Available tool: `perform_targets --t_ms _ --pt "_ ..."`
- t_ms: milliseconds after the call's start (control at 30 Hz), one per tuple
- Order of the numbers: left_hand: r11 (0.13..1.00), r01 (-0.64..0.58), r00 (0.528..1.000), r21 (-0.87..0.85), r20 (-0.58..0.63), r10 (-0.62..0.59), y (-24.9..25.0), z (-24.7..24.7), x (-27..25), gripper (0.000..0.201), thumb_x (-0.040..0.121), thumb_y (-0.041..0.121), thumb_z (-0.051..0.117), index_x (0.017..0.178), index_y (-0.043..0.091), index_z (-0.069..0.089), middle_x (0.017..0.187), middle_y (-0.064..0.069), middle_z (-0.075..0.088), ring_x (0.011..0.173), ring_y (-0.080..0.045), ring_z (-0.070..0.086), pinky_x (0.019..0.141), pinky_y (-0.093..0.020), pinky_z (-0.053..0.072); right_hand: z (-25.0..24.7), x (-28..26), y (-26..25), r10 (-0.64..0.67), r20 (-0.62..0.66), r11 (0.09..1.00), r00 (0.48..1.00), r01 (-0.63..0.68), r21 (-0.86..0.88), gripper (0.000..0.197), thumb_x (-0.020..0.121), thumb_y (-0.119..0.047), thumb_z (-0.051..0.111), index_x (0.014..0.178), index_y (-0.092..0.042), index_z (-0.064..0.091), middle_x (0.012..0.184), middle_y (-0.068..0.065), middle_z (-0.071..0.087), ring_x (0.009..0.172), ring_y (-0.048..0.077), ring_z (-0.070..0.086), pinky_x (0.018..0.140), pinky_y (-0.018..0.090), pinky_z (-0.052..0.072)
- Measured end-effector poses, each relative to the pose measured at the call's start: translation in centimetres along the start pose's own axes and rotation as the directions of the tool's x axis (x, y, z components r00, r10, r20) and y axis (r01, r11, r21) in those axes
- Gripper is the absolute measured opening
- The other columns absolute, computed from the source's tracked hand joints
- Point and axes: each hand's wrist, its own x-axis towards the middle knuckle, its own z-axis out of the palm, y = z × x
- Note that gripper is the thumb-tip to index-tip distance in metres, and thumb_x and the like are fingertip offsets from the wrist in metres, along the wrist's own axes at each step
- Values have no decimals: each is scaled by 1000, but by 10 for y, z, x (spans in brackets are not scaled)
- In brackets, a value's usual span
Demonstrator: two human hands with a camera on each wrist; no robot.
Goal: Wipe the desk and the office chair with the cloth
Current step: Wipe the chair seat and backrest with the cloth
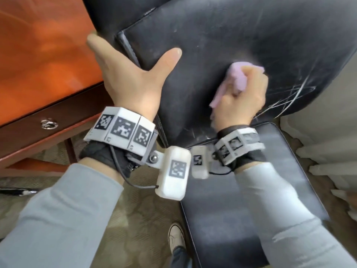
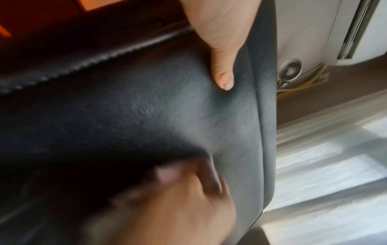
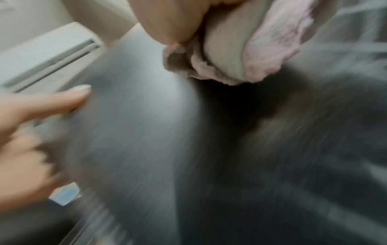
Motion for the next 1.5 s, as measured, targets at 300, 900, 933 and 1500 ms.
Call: perform_targets --t_ms 300,900,933,1500 --pt "1000 9 1000 21 11 -9 -2 -1 8 138 57 68 84 149 -9 14 153 -17 34 143 -25 36 118 -36 31 -27 36 17 22 225 970 974 34 -242 23 56 -5 46 69 -19 59 82 0 56 87 26 59 72 36 52" --pt "983 135 973 128 -203 -107 -24 42 -6 150 44 89 73 153 4 17 153 -3 33 140 -15 38 115 -31 35 -50 91 71 16 -79 994 997 -24 -109 33 64 0 31 77 -27 47 84 -5 49 73 -5 54 66 19 47" --pt "981 152 968 122 -217 -123 -25 46 -7 148 44 90 73 153 7 18 153 -1 34 139 -15 39 114 -32 36 -44 76 63 -35 -4 996 999 34 -84 32 62 5 37 77 -20 51 86 -4 49 78 2 54 63 23 44" --pt "971 171 927 166 -362 -101 1 65 -22 145 44 94 66 151 7 22 151 -3 33 138 -12 38 115 -31 36 -34 74 86 -572 278 814 772 575 78 28 65 18 71 84 -2 75 78 8 62 72 14 50 73 3 35"
